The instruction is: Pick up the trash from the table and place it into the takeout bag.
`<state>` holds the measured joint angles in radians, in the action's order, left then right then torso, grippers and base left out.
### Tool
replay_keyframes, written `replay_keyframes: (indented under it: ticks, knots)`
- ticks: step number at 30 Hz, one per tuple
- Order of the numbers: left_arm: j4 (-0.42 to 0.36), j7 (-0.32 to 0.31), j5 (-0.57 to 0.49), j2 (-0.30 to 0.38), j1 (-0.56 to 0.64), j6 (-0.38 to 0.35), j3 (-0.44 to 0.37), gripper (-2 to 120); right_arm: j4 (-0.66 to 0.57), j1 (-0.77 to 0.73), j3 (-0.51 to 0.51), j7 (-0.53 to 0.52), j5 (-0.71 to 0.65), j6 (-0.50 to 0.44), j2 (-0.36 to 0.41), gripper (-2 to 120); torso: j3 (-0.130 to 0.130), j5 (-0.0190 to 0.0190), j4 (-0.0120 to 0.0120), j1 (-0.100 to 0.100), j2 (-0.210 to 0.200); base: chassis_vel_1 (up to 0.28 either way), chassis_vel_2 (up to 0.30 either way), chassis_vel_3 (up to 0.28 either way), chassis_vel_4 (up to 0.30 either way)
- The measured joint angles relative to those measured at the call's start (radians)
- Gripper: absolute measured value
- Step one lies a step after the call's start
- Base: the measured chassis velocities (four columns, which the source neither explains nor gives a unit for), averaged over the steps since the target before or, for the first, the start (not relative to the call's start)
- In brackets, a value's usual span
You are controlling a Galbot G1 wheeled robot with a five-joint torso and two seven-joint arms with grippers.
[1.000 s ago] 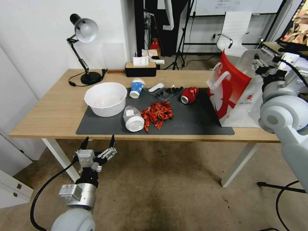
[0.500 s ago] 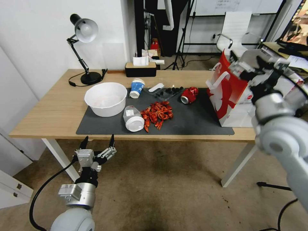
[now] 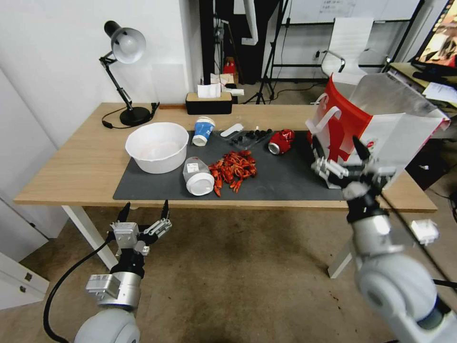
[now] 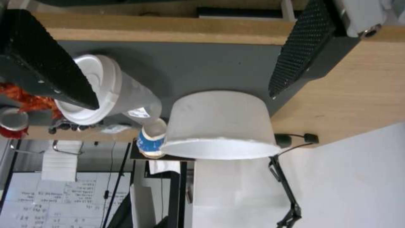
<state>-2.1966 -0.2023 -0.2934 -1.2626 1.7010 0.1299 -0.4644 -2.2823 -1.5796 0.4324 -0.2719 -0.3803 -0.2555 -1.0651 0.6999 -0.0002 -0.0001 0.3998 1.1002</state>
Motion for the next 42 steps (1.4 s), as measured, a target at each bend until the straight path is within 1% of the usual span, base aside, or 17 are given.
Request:
replay_keyframes:
  ticks: [1, 2, 4, 5, 7, 10, 12, 14, 16, 23, 42]
  knots:
    - [0.005, 0.001, 0.002, 0.001, -0.001, 0.001, 0.003, 100, 0.014, -0.028, -0.009, 0.000, 0.037, -0.025, -0.015, 100, 0.000, 0.0000, 0.0000, 0.000, 0.000, 0.000, 0.000, 0.000, 0.000]
    - [0.005, 0.001, 0.002, 0.001, -0.001, 0.001, 0.003, 100, 0.014, -0.028, -0.009, 0.000, 0.037, -0.025, -0.015, 100, 0.000, 0.0000, 0.0000, 0.000, 0.000, 0.000, 0.000, 0.000, 0.000]
    - [0.009, 0.002, 0.005, 0.002, -0.001, 0.003, 0.008, 100, 0.052, -0.072, -0.030, -0.017, 0.128, -0.083, -0.046, 100, 0.000, 0.0001, 0.0000, 0.000, 0.000, 0.000, 0.000, 0.000, 0.000]
    - [0.009, 0.002, 0.005, 0.002, -0.001, 0.003, 0.008, 100, 0.052, -0.072, -0.030, -0.017, 0.128, -0.083, -0.046, 100, 0.000, 0.0001, 0.0000, 0.000, 0.000, 0.000, 0.000, 0.000, 0.000]
    - [0.011, 0.003, 0.005, 0.003, 0.000, 0.003, 0.009, 100, 0.091, -0.112, -0.048, -0.037, 0.201, -0.118, -0.071, 100, 0.000, 0.0001, 0.0002, 0.000, 0.000, 0.000, 0.000, 0.000, 0.000]
    - [0.012, 0.004, 0.005, 0.005, 0.003, 0.003, 0.009, 100, 0.104, -0.131, -0.059, -0.061, 0.215, -0.111, -0.081, 100, 0.000, 0.0001, 0.0000, 0.000, 0.000, 0.000, 0.000, 0.000, 0.000]
    - [0.014, 0.004, 0.006, 0.007, 0.006, 0.002, 0.007, 100, 0.114, -0.155, -0.072, -0.089, 0.217, -0.070, -0.086, 100, 0.000, 0.0002, 0.0002, 0.000, 0.000, 0.000, 0.000, 0.000, 0.000]
    - [0.015, 0.004, 0.006, 0.007, 0.006, 0.002, 0.007, 100, 0.115, -0.161, -0.075, -0.093, 0.217, -0.060, -0.086, 100, 0.000, 0.0000, 0.0001, 0.000, 0.000, 0.000, 0.000, 0.000, 0.000]
    - [0.015, 0.004, 0.006, 0.007, 0.008, 0.001, 0.006, 100, 0.115, -0.177, -0.088, -0.106, 0.212, -0.028, -0.086, 100, 0.000, 0.0001, 0.0001, 0.000, 0.000, 0.000, 0.000, 0.000, 0.000]
    - [0.013, 0.005, 0.008, 0.006, 0.015, -0.003, 0.001, 100, 0.103, -0.182, -0.110, -0.114, 0.205, 0.015, -0.098, 100, 0.000, 0.0001, 0.0002, 0.000, 0.000, 0.000, 0.000, 0.000, 0.000]
    - [0.021, 0.005, 0.012, -0.001, 0.015, -0.003, 0.005, 100, 0.105, -0.177, -0.133, -0.116, 0.218, 0.030, -0.110, 100, 0.000, 0.0001, 0.0001, 0.000, 0.000, 0.000, 0.000, 0.000, 0.000]
